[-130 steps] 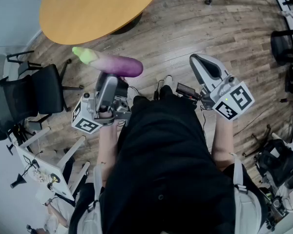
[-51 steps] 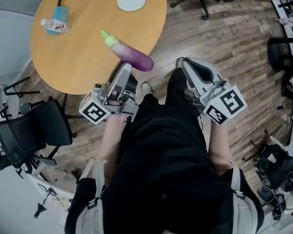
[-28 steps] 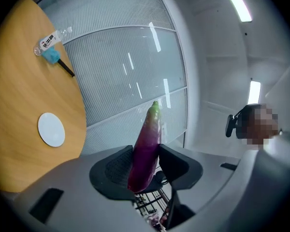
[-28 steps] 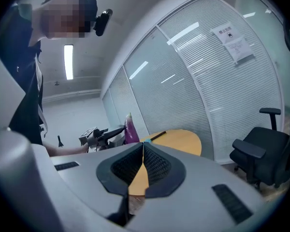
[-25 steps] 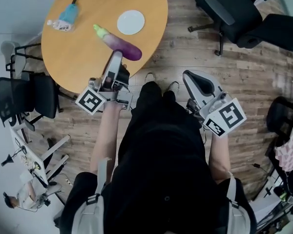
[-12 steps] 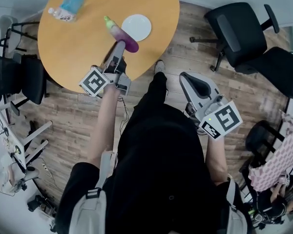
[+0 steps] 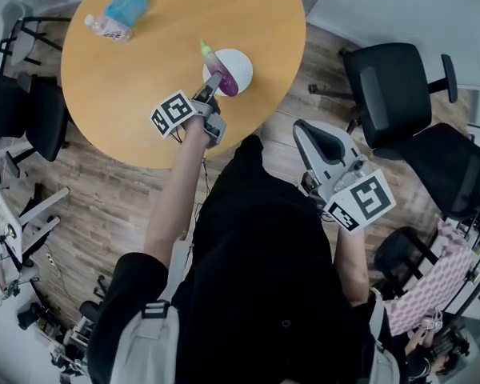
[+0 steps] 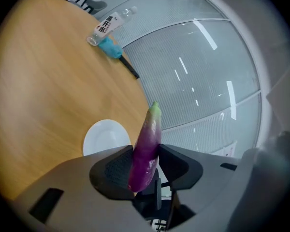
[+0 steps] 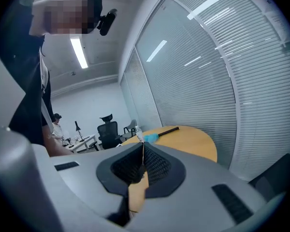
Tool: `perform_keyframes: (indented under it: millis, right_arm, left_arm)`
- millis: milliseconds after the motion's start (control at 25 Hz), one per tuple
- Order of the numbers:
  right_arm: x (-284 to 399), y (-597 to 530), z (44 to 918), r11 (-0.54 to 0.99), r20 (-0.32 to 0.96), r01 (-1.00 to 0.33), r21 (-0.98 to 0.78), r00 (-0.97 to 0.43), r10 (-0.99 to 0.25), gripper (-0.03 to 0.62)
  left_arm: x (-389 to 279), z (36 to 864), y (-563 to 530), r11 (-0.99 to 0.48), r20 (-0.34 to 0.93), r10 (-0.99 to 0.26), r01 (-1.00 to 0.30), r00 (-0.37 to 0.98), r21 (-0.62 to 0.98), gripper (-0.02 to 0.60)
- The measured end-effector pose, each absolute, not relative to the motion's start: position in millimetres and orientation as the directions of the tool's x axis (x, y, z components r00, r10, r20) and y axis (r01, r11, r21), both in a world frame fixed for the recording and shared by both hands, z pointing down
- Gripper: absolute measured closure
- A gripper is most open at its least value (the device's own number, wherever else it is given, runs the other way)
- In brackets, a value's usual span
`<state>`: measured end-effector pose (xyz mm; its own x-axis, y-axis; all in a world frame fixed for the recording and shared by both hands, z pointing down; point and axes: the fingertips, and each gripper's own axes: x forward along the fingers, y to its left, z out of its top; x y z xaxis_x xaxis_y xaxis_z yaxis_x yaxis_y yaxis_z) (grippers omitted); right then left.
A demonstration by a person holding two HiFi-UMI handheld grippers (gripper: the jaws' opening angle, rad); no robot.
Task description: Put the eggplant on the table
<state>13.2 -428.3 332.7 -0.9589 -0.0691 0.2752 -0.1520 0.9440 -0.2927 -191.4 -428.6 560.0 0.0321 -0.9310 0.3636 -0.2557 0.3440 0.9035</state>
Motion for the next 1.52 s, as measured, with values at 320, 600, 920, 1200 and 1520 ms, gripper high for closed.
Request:
perform_keyframes:
  millis: [320, 600, 920, 1200, 1520]
  right_arm:
    - [-11, -457, 343, 0.942, 0.311, -0.148, -0.302, -0.949, -0.05, 0.577]
    - [-27, -474, 348, 0.944, 0.335, -0.147, -0.296, -0.941, -0.042, 0.577]
    - [-44, -481, 349, 0.947, 0.331, -0.128, -0.296, -0.943, -0.025, 0.577]
    - [-54, -481, 349, 0.951, 0.332, -0.107, -0.289, -0.943, -0.006, 0.577]
    - [-60, -474, 350, 0.958, 0.325, -0.06, -0.279, -0.945, 0.035, 0.577]
  left_arm:
    - [-202, 617, -437, 0.476, 0.48, -0.877, -0.085, 0.037, 0.876, 0.397]
    - [-209, 642, -441, 0.571, 0.571, -0.82, 0.001, 0.04, 0.821, 0.394]
    - [-213, 644, -440, 0.635, 0.636, -0.771, -0.047, 0.031, 0.771, 0.374]
    - [-214, 641, -437, 0.613, 0.613, -0.789, -0.028, 0.029, 0.79, 0.33]
    - [-213, 623, -429, 0.578, 0.578, -0.816, -0.028, -0.009, 0.815, 0.338]
